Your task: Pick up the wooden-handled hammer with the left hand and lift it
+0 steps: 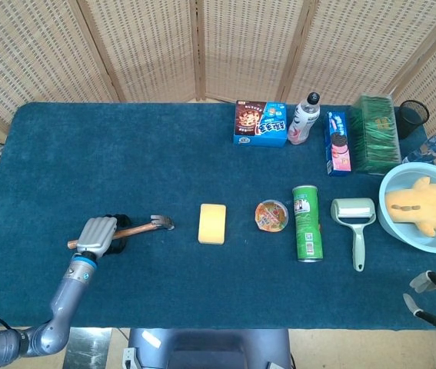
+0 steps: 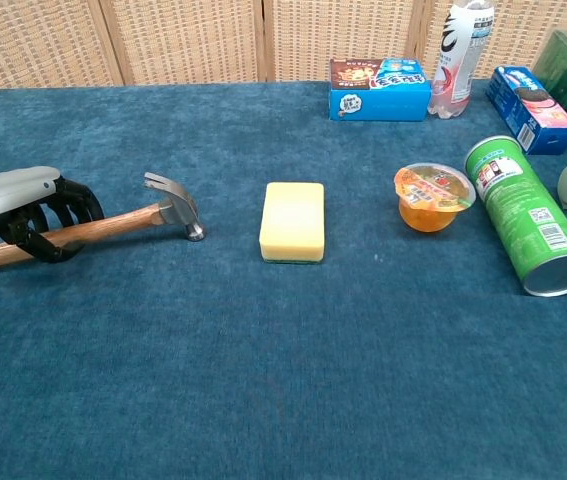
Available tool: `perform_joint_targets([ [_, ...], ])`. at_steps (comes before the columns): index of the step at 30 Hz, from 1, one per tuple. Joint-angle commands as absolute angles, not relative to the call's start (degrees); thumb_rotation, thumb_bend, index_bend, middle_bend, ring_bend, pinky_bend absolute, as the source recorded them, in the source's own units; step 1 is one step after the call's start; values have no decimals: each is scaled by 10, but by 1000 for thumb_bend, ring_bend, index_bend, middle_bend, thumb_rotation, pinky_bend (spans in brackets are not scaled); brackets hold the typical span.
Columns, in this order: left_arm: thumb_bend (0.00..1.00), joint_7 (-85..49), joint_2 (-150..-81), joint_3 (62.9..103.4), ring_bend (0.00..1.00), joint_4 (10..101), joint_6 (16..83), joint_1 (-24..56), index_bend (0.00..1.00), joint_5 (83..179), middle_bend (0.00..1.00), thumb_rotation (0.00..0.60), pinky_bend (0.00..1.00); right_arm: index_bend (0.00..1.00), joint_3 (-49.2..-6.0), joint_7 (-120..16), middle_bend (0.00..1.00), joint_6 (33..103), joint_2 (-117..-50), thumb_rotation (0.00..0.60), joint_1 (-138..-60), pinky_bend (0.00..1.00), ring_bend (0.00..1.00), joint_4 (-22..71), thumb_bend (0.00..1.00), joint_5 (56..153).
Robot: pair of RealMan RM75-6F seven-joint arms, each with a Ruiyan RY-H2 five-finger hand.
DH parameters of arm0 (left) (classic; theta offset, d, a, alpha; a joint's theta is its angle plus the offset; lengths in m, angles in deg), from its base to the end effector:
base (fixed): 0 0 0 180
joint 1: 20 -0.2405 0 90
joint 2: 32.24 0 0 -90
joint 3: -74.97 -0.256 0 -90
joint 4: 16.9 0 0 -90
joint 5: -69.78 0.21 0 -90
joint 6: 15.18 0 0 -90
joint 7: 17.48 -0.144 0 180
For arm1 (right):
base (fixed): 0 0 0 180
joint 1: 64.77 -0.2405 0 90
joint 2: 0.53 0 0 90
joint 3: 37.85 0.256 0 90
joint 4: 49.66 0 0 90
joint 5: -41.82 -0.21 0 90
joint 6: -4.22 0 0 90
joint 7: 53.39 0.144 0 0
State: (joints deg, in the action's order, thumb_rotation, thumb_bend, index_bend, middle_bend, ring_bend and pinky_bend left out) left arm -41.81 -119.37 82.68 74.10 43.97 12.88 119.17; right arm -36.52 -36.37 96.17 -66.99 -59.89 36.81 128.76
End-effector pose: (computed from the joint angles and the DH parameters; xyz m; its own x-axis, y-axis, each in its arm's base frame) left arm -0.2181 0.2973 -0.0126 0.3100 0.4096 0.8580 0.9464 -0.0470 -0.3195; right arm -0.3449 -0.1195 0.1667 0.1810 0.0555 0.9819 -0.9776 0.1193 0.1735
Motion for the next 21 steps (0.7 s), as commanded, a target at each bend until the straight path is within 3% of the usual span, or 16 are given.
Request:
perform_joint_targets([
  [1, 558, -423, -1200, 829, 341, 733, 436, 135, 325, 1184, 377, 600, 427, 540, -365, -362, 580, 962, -668, 600, -597, 450, 521, 370, 287, 1286],
  [5, 625, -427, -1202, 832, 394, 735, 427, 143, 333, 1174, 430, 600, 473, 540, -365, -360, 581, 964, -666, 600, -592, 454, 520, 372, 287, 1282],
  [11, 665, -384, -1195, 858, 528, 755, 439, 139, 428, 1177, 541, 600, 595, 540, -363, -359, 581, 969, -663, 600, -588, 458, 520, 374, 286, 1282],
  [21, 647, -298, -1149, 869, 568, 788, 464, 120, 434, 1285, 605, 600, 709, 540, -361, -352, 581, 965, -668, 600, -587, 458, 516, 371, 287, 1279],
])
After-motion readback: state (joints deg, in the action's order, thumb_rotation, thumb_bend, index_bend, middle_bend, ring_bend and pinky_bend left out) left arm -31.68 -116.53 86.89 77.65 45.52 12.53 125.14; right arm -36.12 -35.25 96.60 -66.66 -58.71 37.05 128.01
